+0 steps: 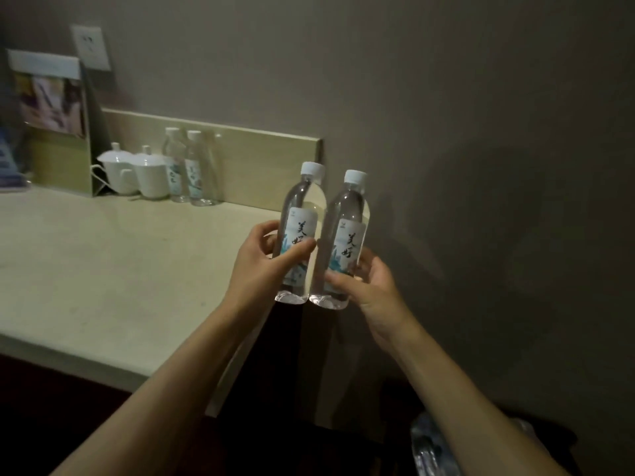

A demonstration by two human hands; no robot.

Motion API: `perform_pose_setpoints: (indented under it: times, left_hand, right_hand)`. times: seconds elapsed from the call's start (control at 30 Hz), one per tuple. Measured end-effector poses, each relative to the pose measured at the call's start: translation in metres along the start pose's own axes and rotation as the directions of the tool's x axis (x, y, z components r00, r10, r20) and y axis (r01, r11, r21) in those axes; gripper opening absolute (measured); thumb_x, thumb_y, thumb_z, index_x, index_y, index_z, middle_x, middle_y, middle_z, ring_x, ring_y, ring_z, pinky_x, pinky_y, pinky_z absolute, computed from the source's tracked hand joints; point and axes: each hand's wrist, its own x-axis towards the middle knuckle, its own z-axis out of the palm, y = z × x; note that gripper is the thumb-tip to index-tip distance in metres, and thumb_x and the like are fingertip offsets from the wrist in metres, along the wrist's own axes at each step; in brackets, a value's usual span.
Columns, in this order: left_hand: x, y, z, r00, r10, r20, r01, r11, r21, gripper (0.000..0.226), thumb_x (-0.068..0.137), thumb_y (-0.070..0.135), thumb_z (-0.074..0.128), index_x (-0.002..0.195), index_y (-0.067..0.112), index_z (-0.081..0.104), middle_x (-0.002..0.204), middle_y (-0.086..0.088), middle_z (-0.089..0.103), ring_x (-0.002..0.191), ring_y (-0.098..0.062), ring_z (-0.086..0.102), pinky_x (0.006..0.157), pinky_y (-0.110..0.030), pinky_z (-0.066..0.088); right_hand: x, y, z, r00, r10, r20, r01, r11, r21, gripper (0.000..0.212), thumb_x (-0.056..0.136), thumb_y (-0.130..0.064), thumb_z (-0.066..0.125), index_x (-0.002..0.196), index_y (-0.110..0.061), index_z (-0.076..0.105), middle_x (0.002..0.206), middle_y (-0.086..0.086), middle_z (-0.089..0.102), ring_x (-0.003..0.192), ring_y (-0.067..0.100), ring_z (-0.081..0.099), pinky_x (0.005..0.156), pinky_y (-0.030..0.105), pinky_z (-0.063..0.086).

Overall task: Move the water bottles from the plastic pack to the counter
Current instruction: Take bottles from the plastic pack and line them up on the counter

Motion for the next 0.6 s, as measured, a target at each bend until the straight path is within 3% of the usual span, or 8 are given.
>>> perform_pose_setpoints:
  times: [0.17,0.37,0.53,0.6]
  left_hand:
    - [0.020,0.002,-0.046,0.999,0.017,0.045,-0.021,0.995,0.097,0.073,0.065,0.043,0.078,0.127,0.017,0.051,0.109,-0.003,0.072,0.093,-0.013,0.074,0.079,-0.036,0.062]
    - [0.060,-0.009,-0.089,0.997,0.016,0.071,-0.028,0.984,0.177,0.061,0.075,0.026,0.082,0.127,0.017,0.051,0.116,-0.002,0.067,0.103,-0.015,0.068,0.082,-0.032,0.059]
    - [0.107,-0.024,-0.121,1.000,0.020,0.018,-0.023,0.977,0.210,0.056,0.074,0.012,0.083,0.119,0.022,0.051,0.116,0.001,0.064,0.106,-0.018,0.066,0.088,-0.037,0.057]
    - [0.122,-0.030,-0.133,1.000,0.021,-0.001,-0.020,0.975,0.221,0.059,0.073,0.011,0.084,0.121,0.020,0.051,0.115,0.001,0.065,0.104,-0.017,0.066,0.088,-0.038,0.057]
  right_hand:
    - [0.021,0.003,0.039,0.999,-0.045,0.010,0.045,0.996,-0.080,0.057,0.078,0.003,0.073,0.127,-0.013,0.050,0.107,0.001,0.069,0.089,0.002,0.071,0.068,0.016,0.055]
    - [0.061,0.015,0.071,0.998,-0.069,0.013,0.070,0.983,-0.168,0.054,0.077,-0.001,0.075,0.122,-0.016,0.051,0.106,-0.004,0.067,0.087,-0.004,0.068,0.068,0.015,0.055]
    - [0.112,0.029,0.104,0.997,-0.077,0.014,0.078,0.970,-0.230,0.049,0.075,-0.014,0.081,0.105,-0.038,0.052,0.102,-0.014,0.067,0.088,-0.003,0.068,0.063,0.015,0.055]
    - [0.130,0.035,0.116,0.997,-0.077,0.009,0.077,0.968,-0.240,0.048,0.075,-0.015,0.081,0.103,-0.038,0.051,0.103,-0.014,0.065,0.092,0.003,0.068,0.064,0.018,0.056]
